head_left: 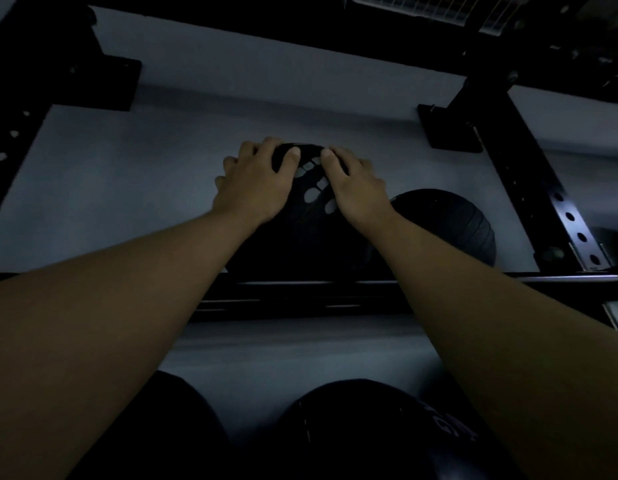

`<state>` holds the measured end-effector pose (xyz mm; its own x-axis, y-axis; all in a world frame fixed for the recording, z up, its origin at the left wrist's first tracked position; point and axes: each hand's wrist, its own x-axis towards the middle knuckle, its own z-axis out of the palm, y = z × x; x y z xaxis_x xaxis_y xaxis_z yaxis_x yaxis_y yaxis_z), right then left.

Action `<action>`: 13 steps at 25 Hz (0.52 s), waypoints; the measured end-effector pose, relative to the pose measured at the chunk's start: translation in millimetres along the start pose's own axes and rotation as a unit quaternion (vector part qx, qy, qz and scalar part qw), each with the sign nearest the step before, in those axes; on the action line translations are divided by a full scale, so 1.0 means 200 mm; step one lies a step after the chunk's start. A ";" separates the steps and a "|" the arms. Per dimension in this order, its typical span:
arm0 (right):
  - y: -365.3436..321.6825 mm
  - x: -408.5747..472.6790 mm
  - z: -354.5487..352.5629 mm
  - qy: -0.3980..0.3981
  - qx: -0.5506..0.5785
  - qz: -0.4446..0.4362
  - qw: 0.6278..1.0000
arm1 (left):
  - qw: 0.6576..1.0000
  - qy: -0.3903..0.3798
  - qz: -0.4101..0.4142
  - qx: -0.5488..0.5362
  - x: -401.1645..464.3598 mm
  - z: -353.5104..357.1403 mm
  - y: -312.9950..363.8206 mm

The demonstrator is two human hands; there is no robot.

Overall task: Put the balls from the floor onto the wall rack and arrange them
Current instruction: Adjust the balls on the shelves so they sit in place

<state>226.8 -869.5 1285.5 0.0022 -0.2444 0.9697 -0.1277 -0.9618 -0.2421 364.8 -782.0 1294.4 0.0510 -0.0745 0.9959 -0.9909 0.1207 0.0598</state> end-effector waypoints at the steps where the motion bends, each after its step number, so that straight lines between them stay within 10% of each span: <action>1: 0.00 -0.01 0.00 0.001 0.002 -0.001 1.000 | 1.000 0.001 0.003 0.001 0.00 0.00 0.00; 13: 0.06 -0.01 0.02 -0.010 -0.026 -0.025 0.999 | 0.994 -0.036 0.100 0.022 -0.03 -0.05 -0.02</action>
<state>228.9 -880.7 1279.8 0.0294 -0.1981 0.9797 -0.1787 -0.9654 -0.1899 369.5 -772.8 1288.3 -0.1560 -0.1242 0.9799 -0.9848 0.0961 -0.1446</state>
